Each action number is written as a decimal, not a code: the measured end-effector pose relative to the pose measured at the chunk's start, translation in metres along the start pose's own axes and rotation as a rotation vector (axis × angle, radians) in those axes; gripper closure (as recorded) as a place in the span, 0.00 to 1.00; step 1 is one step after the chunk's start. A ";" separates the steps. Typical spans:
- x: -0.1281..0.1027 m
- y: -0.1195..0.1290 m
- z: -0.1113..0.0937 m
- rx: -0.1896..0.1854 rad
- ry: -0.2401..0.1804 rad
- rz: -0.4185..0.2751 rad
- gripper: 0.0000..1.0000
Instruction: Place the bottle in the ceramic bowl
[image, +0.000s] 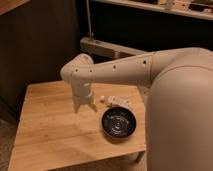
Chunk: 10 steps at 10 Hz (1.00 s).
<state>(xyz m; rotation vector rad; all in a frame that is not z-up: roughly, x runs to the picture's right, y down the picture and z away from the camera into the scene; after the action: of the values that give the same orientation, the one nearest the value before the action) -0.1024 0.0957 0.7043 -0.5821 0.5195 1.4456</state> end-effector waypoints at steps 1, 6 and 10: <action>0.000 0.000 0.000 0.000 0.000 0.000 0.35; 0.000 0.000 0.000 0.000 0.000 0.000 0.35; -0.002 -0.003 -0.002 0.021 -0.028 -0.021 0.35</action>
<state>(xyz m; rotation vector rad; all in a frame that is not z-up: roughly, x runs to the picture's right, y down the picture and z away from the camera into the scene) -0.0993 0.0930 0.7040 -0.5490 0.5044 1.4246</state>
